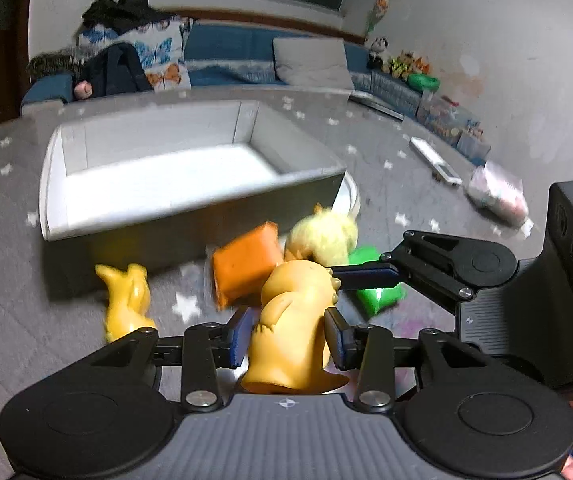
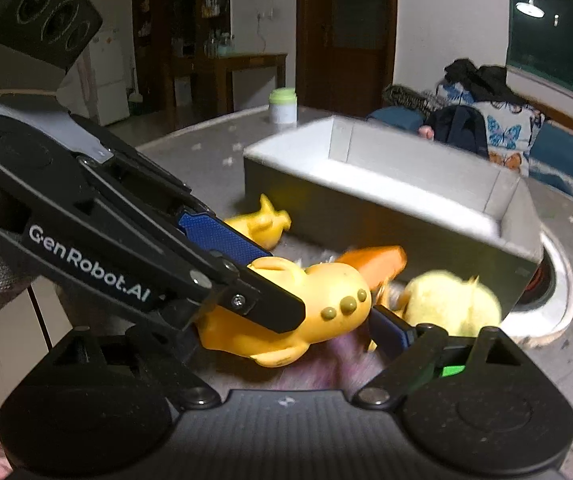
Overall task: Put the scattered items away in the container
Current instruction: 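Lift the yellow toy with both grippers and carry it over the box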
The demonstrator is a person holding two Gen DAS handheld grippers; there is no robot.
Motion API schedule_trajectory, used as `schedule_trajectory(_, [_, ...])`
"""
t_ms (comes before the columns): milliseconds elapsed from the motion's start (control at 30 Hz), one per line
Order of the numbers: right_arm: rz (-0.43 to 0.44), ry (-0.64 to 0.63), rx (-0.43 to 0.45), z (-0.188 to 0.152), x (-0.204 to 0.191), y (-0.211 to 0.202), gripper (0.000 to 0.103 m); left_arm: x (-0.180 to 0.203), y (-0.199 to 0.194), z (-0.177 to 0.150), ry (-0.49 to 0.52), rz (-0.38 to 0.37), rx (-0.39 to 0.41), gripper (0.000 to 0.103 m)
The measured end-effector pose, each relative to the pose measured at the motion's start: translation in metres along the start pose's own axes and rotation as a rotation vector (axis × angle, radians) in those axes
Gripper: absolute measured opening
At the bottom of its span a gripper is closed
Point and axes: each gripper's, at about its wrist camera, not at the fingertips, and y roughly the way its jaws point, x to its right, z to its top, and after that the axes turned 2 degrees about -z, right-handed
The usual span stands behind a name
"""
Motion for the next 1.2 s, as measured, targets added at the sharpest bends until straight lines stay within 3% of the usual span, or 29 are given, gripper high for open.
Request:
schedule_trajectory(333, [-0.056, -0.036, 0.105, 0.057, 0.051, 0.005, 0.090, -0.008, 0.014, 0.076, 0.036, 0.020, 0.079, 0.042])
schedule_trajectory(667, [-0.016, 0.012, 0.047, 0.095, 0.119, 0.059, 0.090, -0.054, 0.072, 0.137, -0.048, -0.016, 0.016, 0.042])
schedule_trajectory(967, [0.047, 0.081, -0.078, 0.096, 0.155, 0.111, 0.090, -0.082, 0.116, 0.143, -0.111, -0.018, -0.079, 0.043])
schedule_trajectory(1200, [0.036, 0.077, -0.155, 0.087, 0.154, 0.129, 0.090, -0.094, 0.132, 0.140, -0.153, -0.035, -0.114, 0.040])
